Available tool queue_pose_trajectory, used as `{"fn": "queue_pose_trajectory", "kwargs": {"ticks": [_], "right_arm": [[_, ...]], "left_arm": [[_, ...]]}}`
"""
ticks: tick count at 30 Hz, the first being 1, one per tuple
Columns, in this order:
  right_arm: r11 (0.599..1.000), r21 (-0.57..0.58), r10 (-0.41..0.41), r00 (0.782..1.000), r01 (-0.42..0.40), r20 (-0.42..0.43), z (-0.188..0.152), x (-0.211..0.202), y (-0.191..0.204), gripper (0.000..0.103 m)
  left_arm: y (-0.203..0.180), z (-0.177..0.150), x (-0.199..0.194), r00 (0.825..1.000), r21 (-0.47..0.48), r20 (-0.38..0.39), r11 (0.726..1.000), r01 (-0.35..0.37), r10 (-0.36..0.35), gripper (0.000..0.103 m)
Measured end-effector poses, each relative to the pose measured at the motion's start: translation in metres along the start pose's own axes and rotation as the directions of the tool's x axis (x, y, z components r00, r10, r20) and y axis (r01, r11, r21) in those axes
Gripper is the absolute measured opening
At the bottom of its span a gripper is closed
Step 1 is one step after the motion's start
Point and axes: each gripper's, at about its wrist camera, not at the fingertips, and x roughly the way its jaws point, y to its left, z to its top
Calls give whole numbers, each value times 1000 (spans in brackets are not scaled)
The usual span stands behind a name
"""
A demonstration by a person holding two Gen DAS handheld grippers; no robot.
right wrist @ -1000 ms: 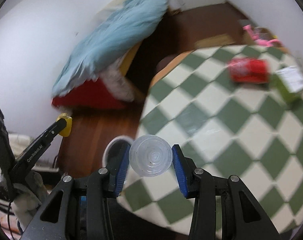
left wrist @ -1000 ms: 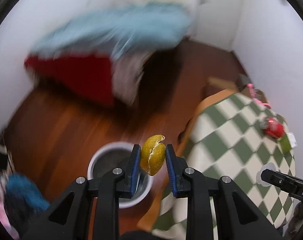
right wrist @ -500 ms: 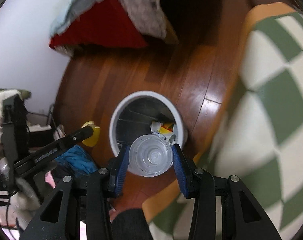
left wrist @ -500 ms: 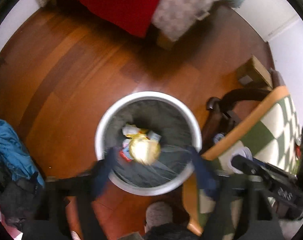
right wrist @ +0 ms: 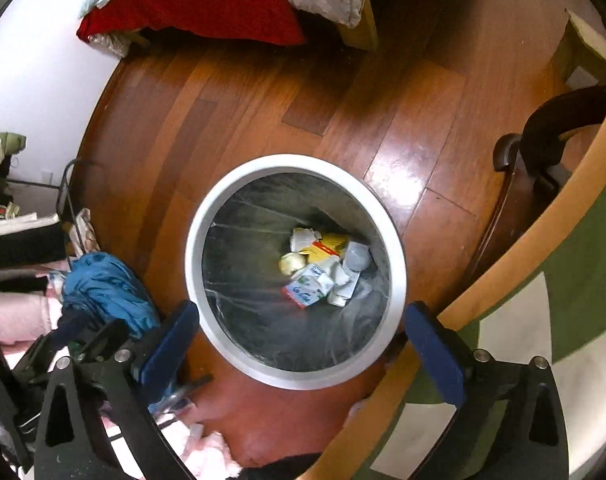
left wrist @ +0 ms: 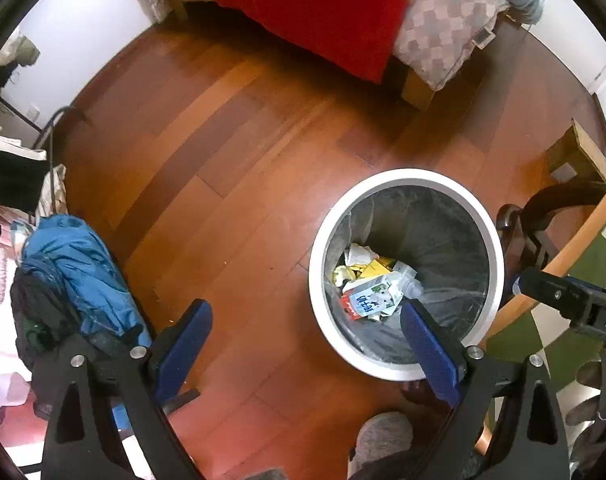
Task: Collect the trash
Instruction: 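Move both tools back over the table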
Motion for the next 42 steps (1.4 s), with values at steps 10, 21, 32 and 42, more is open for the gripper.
{"fn": "queue_pose_trajectory", "kwargs": {"ticks": [10, 21, 32, 42], "right_arm": [[987, -87, -128, 989, 134, 76, -45, -50, 12, 103], [989, -94, -93, 980, 110, 177, -91, -137, 11, 103], [992, -120, -6, 957, 43, 290, -149, -232, 14, 103], [989, -122, 121, 913, -80, 389, -202, -308, 5, 103]], "left_arm": [[-9, -16, -60, 995, 24, 93, 1000, 20, -22, 96], [-12, -35, -138, 976, 40, 212, 999, 35, -43, 96], [-22, -69, -220, 941, 74, 322, 994, 82, -102, 96], [-67, -95, -266, 911, 143, 390, 986, 83, -133, 96]]}}
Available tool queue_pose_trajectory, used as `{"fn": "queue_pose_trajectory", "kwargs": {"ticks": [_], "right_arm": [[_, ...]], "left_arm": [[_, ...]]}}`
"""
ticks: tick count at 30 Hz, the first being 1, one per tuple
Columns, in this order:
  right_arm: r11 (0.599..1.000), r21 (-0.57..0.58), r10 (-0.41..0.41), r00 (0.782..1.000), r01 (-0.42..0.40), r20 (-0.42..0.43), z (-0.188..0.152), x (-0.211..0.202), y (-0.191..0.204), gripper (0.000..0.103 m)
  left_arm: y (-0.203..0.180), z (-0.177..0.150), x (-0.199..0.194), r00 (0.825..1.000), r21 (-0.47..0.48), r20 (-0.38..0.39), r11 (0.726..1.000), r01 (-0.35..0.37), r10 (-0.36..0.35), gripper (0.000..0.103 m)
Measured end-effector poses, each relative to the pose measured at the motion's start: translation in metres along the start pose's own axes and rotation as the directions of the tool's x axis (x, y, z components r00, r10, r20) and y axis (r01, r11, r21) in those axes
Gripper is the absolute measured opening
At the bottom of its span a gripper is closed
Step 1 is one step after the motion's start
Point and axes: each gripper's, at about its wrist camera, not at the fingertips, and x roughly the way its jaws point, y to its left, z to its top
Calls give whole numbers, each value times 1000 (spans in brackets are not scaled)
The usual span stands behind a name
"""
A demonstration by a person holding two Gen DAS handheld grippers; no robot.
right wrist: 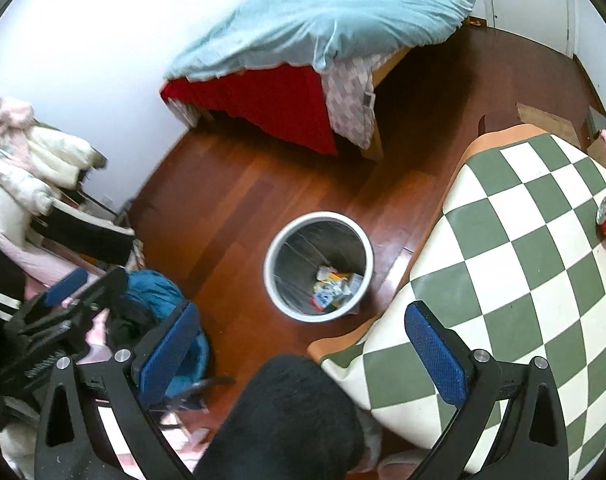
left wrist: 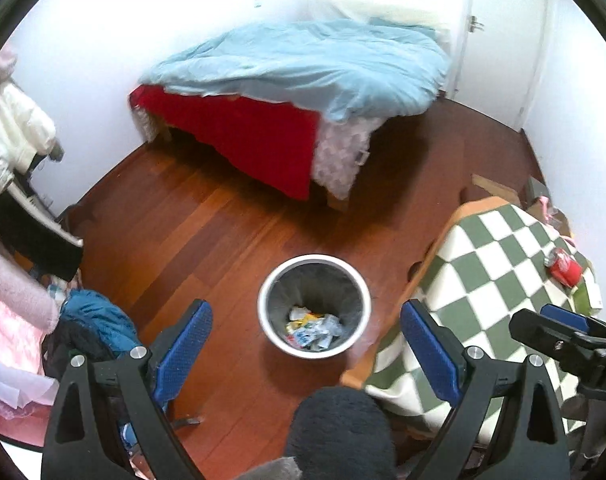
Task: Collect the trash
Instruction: 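Move both tools back over the table, then grasp the red Coca-Cola can with the left tool while the right tool grasps the green medicine box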
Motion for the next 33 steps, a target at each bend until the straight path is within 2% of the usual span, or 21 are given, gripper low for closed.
{"fn": "queue_pose_trajectory", "kwargs": {"ticks": [4, 6, 7, 10, 13, 15, 18, 20, 23, 26, 33], "right_arm": [[998, 67, 17, 999, -19, 40, -10, -31, -25, 103], [994, 111, -6, 998, 0, 56, -15, -46, -47, 103], [990, 140, -26, 998, 17, 63, -17, -54, -64, 103], [972, 222, -101, 993, 83, 68, -23, -71, -116, 103], [936, 307, -201, 977, 171, 67, -28, -89, -176, 103], [902, 364, -266, 963, 233, 43, -30, -99, -225, 103], [837, 427, -366, 930, 344, -32, -30, -110, -303, 103], [789, 443, -431, 897, 426, -96, -30, -116, -354, 103], [747, 439, -478, 862, 500, -169, -24, -120, -421, 103], [734, 406, -486, 839, 544, -246, -12, -116, -475, 103], [753, 334, -440, 811, 567, -385, 8, -79, -539, 103]], "left_arm": [[-45, 2, 9, 999, 55, -5, 998, 33, -33, 96], [-76, 5, 21, 998, 85, -14, 994, 65, -64, 96], [-97, 5, 30, 996, 105, -27, 991, 88, -85, 103], [-155, 6, 61, 988, 161, -77, 977, 143, -132, 103], [-212, 5, 90, 978, 198, -132, 963, 183, -159, 103], [-257, 0, 112, 969, 236, -176, 948, 214, -175, 103], [-322, -8, 139, 957, 309, -220, 917, 252, -189, 103], [-359, -12, 156, 953, 360, -240, 894, 266, -187, 103], [-402, -20, 177, 945, 422, -278, 861, 284, -175, 103], [-435, -28, 199, 936, 462, -311, 835, 299, -163, 103], [-462, -40, 219, 924, 512, -356, 798, 318, -140, 103]]}}
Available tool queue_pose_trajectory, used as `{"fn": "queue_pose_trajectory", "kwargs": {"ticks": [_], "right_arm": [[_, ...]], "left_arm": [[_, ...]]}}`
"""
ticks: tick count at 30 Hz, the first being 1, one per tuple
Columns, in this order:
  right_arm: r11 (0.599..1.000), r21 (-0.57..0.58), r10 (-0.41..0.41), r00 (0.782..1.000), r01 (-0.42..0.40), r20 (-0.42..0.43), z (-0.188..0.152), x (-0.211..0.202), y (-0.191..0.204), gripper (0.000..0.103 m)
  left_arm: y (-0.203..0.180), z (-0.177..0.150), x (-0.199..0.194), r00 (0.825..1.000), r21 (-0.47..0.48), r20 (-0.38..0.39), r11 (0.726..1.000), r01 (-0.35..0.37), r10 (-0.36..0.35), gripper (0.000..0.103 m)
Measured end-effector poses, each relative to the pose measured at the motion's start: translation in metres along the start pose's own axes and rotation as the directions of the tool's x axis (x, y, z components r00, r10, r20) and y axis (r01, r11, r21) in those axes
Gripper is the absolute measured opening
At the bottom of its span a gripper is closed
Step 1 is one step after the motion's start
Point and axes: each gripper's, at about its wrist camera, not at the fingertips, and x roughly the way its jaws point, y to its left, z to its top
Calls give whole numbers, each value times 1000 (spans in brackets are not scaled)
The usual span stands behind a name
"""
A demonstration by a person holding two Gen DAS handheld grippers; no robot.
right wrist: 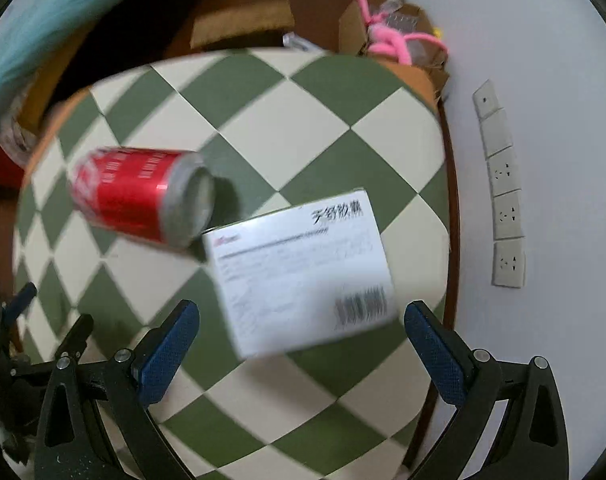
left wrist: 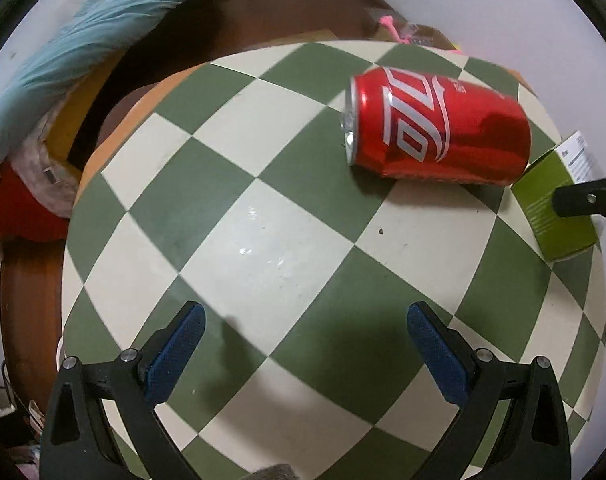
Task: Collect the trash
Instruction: 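Grasp the red Coca-Cola can with the left tool while the right tool grasps the green medicine box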
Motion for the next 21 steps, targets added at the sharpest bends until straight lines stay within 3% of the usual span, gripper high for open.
{"fn": "queue_pose_trajectory", "kwargs": {"ticks": [3, 7, 9, 12, 13, 17, 21], "right_arm": [[999, 18, 45, 997, -44, -55, 14, 27, -6, 103], [994, 34, 105, 993, -103, -45, 15, 40, -10, 97], [990, 60, 128, 992, -126, -22, 10, 37, -17, 97], [984, 118, 135, 991, -132, -14, 2, 31, -32, 97], [981, 141, 137, 990, -133, -15, -1, 29, -40, 97], [970, 191, 156, 987, -149, -23, -6, 24, -64, 97], [965, 214, 162, 986, -151, -36, -7, 26, -78, 97]], "left_arm": [[-7, 2, -8, 1000, 54, 21, 998, -17, 16, 103], [-28, 17, -45, 988, 242, 148, 967, -80, 45, 103], [-48, 30, -63, 973, 393, 224, 908, -143, 57, 103], [-79, 49, -74, 958, 595, 281, 773, -220, 56, 103], [-91, 55, -72, 961, 665, 270, 711, -228, 56, 103], [-112, 71, -50, 977, 804, 204, 560, -201, 58, 103], [-118, 70, -11, 995, 874, 49, 479, -87, 91, 103]]}}
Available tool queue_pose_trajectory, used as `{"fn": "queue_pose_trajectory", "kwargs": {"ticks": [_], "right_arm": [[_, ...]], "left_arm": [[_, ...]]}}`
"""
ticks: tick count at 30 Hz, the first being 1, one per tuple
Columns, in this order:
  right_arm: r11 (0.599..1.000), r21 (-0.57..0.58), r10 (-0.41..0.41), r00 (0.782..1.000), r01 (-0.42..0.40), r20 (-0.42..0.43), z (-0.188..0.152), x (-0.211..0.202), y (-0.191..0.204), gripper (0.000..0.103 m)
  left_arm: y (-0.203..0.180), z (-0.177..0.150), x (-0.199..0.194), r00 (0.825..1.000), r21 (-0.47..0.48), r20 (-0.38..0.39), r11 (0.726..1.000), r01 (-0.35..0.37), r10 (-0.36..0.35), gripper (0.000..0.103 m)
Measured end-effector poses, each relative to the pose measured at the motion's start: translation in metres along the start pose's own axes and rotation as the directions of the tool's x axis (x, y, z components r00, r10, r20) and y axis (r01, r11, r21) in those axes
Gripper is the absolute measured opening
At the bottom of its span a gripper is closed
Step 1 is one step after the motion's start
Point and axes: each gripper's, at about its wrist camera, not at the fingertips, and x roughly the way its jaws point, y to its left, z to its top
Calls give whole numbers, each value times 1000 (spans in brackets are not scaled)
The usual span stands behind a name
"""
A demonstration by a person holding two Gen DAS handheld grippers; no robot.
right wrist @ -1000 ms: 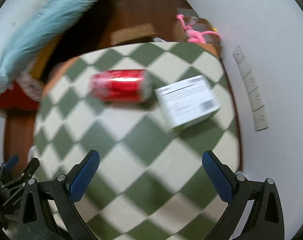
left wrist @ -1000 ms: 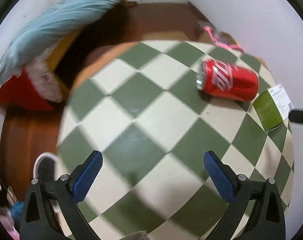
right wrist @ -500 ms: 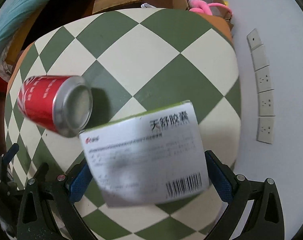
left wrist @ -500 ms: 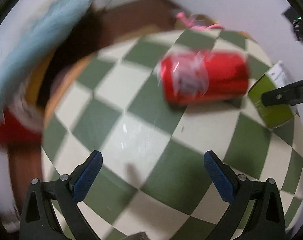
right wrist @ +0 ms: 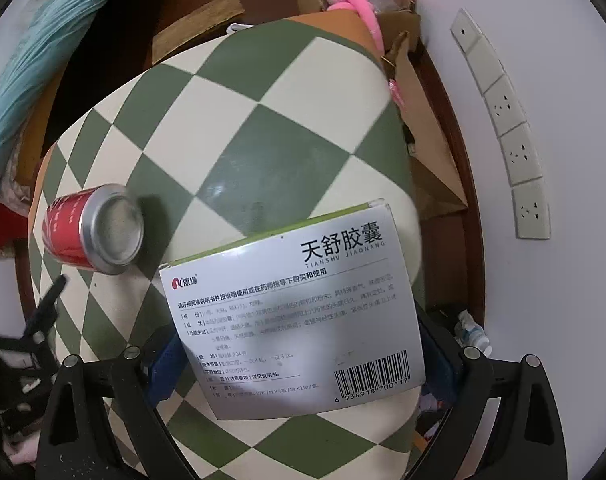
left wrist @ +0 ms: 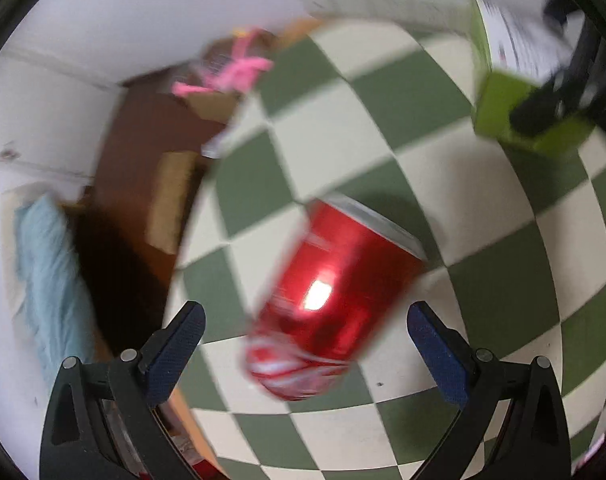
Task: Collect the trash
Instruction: 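Grasp the red Coca-Cola can with the left tool while the right tool grasps the green medicine box, then carry both items to the white bin and open both tools to drop them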
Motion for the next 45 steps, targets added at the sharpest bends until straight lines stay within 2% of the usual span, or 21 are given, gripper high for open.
{"fn": "queue_pose_trajectory", "kwargs": {"ticks": [1, 3, 4, 5, 6, 8, 11, 14, 18, 20, 21, 25, 31, 33, 34, 39, 43, 45], "right_arm": [[1000, 7, 5, 1000, -5, -7, 0, 1, -2, 97], [1000, 13, 11, 1000, -11, -14, 0, 2, -4, 97], [1000, 15, 14, 1000, -14, -16, 0, 3, -5, 97], [1000, 16, 17, 1000, -17, -17, -1, 4, -5, 97], [1000, 12, 18, 1000, -18, -15, -1, 3, -3, 97], [1000, 4, 19, 1000, -19, -12, -1, 5, -3, 97], [1000, -5, 20, 1000, -20, 6, -3, 2, 1, 97], [1000, -17, 24, 999, -24, 22, -5, -2, 9, 97], [999, -24, 28, 998, -27, 61, -14, -11, 19, 97], [999, -25, 30, 996, -28, 86, -22, -17, 23, 97], [999, -27, 30, 994, -27, 101, -28, -20, 27, 97], [999, -26, 30, 985, -26, 168, -54, -31, 41, 97], [998, -48, 62, 964, -51, 258, -104, -51, 75, 97], [996, -63, 74, 955, -58, 288, -123, -60, 91, 97], [995, -71, 84, 950, -66, 300, -131, -64, 99, 97], [984, -122, 162, 931, -128, 327, -171, -84, 150, 97], [970, -181, 217, 914, -162, 343, -197, -100, 195, 97], [959, -221, 245, 905, -175, 347, -211, -108, 222, 97]], "left_arm": [[-4, 2, 7, 1000, 18, -27, 1000, 6, -5, 103], [-10, 3, 14, 999, 59, -32, 998, -35, 37, 101], [-9, 3, 16, 998, 54, -31, 997, -54, 56, 96], [-8, 4, 14, 997, 45, -27, 997, -64, 66, 81], [-3, 5, 11, 996, 21, -13, 995, -93, 93, 76], [6, 4, 3, 1000, -43, 7, 999, -15, 15, 75], [11, 3, -6, 1000, -104, 25, 995, 3, -1, 73], [17, -5, -17, 998, -173, 57, 985, -8, 18, 71], [23, -28, -38, 993, -316, 112, 949, 7, 30, 69], [25, -46, -48, 990, -410, 141, 912, 31, 29, 67], [25, -57, -55, 987, -466, 159, 884, 44, 35, 66], [21, -105, -81, 976, -643, 217, 757, 116, 34, 63], [11, -184, -134, 956, -797, 276, 579, 170, 100, 62], [8, -205, -149, 949, -823, 283, 544, 165, 140, 62], [7, -221, -160, 943, -841, 289, 515, 167, 166, 62], [7, -287, -193, 923, -888, 314, 414, 202, 222, 62], [4, -344, -212, 918, -915, 299, 351, 198, 262, 62], [3, -380, -220, 918, -934, 278, 303, 189, 283, 62]]}}
